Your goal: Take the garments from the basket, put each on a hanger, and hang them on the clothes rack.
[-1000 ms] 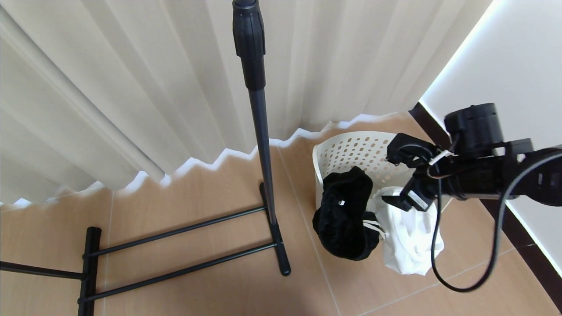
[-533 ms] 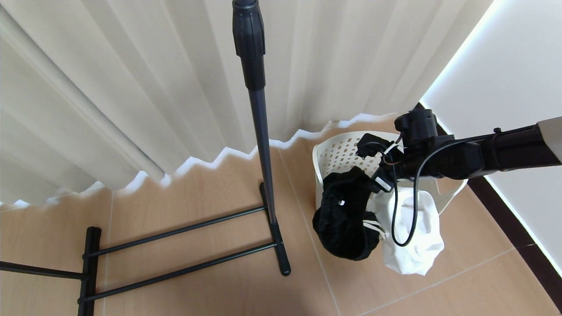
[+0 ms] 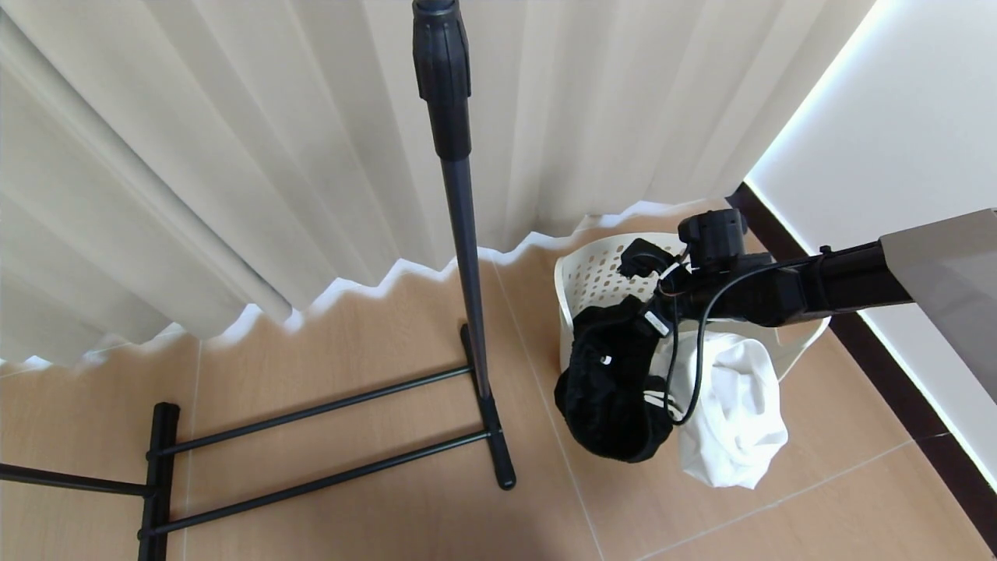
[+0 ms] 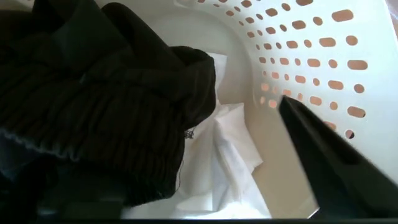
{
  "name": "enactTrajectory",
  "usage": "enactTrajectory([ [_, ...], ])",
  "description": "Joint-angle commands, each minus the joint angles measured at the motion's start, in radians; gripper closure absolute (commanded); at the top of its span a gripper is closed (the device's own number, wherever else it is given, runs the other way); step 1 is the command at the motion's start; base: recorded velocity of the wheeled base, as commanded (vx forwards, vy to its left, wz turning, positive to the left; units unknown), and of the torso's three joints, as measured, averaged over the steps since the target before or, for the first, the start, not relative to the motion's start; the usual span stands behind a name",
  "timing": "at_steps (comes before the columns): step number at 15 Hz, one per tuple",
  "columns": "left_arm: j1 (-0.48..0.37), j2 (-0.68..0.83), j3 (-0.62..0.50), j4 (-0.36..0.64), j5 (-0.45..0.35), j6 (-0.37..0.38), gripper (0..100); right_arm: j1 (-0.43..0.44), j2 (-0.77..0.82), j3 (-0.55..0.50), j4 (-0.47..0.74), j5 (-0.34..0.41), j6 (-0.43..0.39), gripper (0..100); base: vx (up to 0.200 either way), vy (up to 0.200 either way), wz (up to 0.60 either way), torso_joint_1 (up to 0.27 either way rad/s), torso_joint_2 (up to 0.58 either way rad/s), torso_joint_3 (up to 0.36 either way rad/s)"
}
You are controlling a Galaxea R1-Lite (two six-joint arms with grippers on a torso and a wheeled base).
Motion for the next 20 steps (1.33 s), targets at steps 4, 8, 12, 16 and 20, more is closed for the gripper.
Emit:
enactTrajectory([
  [4,0.001,0.001,0.000,0.000,0.000,0.000,0,0.022,-0.148,0.105,-0.002,0.030,0.129,100,0.000,0.000,0.00,0.000,0.00,0.000],
  [8,-0.001,0.001,0.000,0.000,0.000,0.000,0,0.140,-0.476,0.362,-0.003,0.042,0.294,100,0.000,0.000,0.00,0.000,0.00,0.000],
  [12,-0.001,0.001,0.000,0.000,0.000,0.000,0,0.275,-0.713,0.507,0.000,0.039,0.440,100,0.000,0.000,0.00,0.000,0.00,0.000],
  [16,0.001,0.001,0.000,0.000,-0.001,0.000,0,0.436,-1.030,0.720,-0.003,0.013,0.548,100,0.000,0.000,0.00,0.000,0.00,0.000],
  [20,-0.001,0.001,0.000,0.000,-0.001,0.000,0,0.422,-1.024,0.800,-0.092,-0.002,0.531,100,0.000,0.000,0.00,0.001,0.00,0.027],
])
